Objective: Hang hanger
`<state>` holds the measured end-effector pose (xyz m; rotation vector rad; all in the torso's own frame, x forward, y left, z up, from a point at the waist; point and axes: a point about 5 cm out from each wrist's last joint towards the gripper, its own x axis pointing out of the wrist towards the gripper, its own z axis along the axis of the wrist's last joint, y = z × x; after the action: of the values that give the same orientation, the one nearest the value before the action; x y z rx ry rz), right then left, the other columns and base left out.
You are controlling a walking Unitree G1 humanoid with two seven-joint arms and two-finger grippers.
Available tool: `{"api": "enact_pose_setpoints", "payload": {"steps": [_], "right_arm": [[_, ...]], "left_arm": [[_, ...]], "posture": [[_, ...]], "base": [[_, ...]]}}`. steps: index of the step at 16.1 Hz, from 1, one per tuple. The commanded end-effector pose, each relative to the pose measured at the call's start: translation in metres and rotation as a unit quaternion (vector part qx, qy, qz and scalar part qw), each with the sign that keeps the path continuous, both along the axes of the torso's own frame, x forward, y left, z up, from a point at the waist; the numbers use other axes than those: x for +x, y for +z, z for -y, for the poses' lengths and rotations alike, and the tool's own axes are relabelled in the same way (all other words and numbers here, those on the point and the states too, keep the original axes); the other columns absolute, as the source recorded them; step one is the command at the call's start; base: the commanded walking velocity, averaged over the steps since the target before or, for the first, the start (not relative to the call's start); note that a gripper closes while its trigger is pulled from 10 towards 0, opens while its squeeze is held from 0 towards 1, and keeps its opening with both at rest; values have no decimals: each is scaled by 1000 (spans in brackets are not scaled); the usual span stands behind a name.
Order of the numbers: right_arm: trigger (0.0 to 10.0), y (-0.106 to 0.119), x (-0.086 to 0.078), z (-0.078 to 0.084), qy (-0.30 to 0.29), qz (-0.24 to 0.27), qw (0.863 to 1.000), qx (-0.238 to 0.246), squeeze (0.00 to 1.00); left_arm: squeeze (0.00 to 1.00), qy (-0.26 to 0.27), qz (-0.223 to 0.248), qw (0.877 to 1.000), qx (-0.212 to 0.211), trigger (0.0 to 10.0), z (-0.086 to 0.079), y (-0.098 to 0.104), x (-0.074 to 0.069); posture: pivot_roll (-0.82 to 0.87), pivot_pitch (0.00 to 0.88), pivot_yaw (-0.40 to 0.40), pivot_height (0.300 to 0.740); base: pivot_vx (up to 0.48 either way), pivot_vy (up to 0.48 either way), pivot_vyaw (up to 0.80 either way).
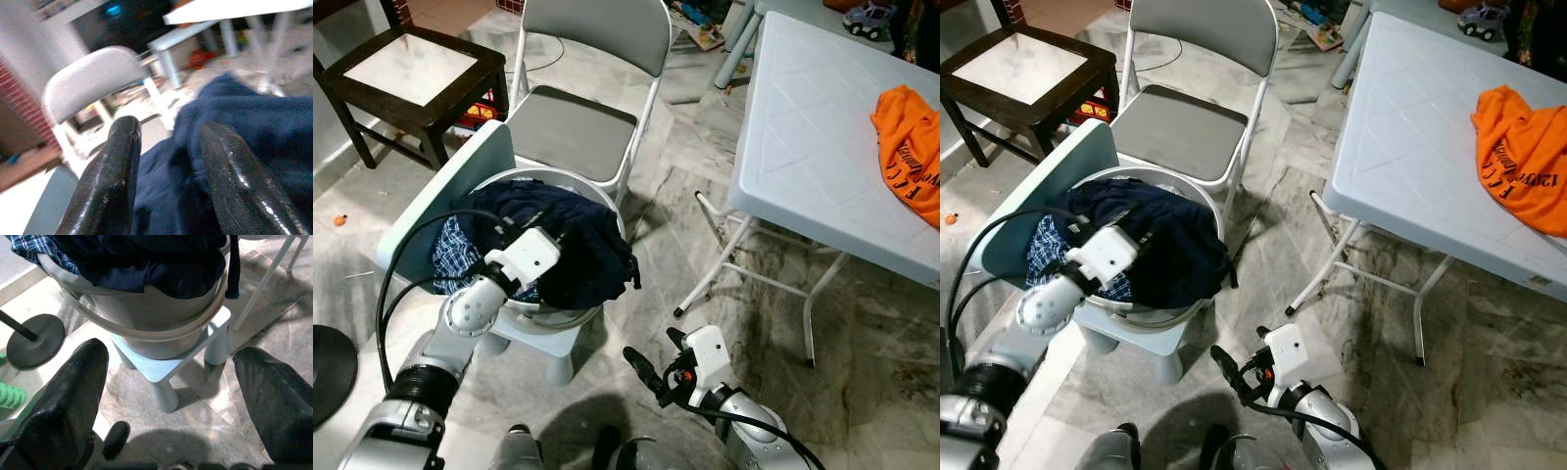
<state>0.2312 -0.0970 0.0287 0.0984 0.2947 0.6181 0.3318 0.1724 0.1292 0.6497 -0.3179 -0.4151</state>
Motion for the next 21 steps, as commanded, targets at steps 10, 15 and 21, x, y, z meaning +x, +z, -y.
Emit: {"api": "enact_pose_setpoints", "payload": {"steps": [10,15,21], "right_arm": [[10000,-6,-3,7,-8,-12,1000,-9,0],[10000,-5,-3,9,-9,-11,1000,-9,0],[10000,-4,0,8,-2,-9,1000,-11,0]], "left_arm": [[0,-72,-44,995,-55,10000,19,2,-7],[0,-68,14,997,-44,10000,16,17,-18],[0,-131,-48,990,-7,10000,12,-10,-52]], "posture": [[319,241,-202,740],[318,240,-207,740],[330,241,-216,740]], "base": [[0,0,0],[0,0,0],[0,0,0]]}}
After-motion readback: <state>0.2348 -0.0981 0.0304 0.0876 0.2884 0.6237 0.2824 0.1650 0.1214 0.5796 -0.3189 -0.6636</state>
